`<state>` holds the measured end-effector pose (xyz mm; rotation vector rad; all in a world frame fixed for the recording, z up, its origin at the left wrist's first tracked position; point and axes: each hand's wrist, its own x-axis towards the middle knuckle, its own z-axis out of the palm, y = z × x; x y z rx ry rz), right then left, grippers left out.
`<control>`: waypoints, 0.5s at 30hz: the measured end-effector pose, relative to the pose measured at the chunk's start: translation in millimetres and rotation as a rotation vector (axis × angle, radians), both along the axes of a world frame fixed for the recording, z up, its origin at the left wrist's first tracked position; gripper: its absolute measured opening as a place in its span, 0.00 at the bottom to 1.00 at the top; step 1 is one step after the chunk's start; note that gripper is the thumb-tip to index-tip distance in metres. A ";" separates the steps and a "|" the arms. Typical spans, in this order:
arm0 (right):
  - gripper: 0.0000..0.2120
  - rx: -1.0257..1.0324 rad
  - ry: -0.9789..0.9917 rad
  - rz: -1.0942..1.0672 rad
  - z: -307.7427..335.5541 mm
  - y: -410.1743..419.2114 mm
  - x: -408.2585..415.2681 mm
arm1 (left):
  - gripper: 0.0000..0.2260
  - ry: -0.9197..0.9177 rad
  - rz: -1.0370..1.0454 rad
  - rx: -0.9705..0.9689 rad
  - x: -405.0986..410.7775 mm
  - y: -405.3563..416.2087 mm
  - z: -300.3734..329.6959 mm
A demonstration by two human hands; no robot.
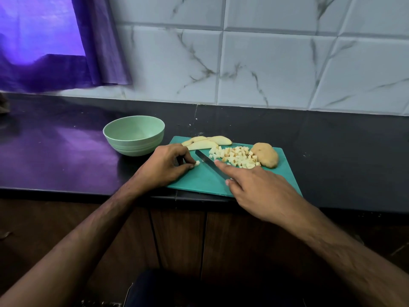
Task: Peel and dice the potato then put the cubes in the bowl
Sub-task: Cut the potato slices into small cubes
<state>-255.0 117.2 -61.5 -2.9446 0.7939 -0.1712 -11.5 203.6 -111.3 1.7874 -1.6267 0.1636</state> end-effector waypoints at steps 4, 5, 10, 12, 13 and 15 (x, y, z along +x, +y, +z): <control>0.25 0.025 0.020 0.023 -5.6 5.6 -3.0 | 0.03 0.004 -0.002 0.005 0.8 -0.6 1.2; 0.25 0.026 0.016 0.020 -7.1 5.8 -1.6 | 0.03 0.006 -0.003 0.003 0.9 -0.3 1.2; 0.25 0.042 0.038 0.025 -9.7 6.7 10.2 | 0.05 -0.007 -0.025 -0.005 1.9 -0.7 0.1; 0.24 0.047 0.041 0.024 -8.3 6.5 13.6 | 0.04 -0.025 -0.014 -0.009 3.6 -0.5 -0.5; 0.24 0.061 0.042 0.026 -7.1 5.7 13.9 | 0.04 -0.033 -0.007 -0.012 3.9 0.1 -0.3; 0.24 0.104 0.030 0.033 -2.7 3.5 10.8 | 0.03 -0.034 0.009 -0.022 3.5 0.8 -0.4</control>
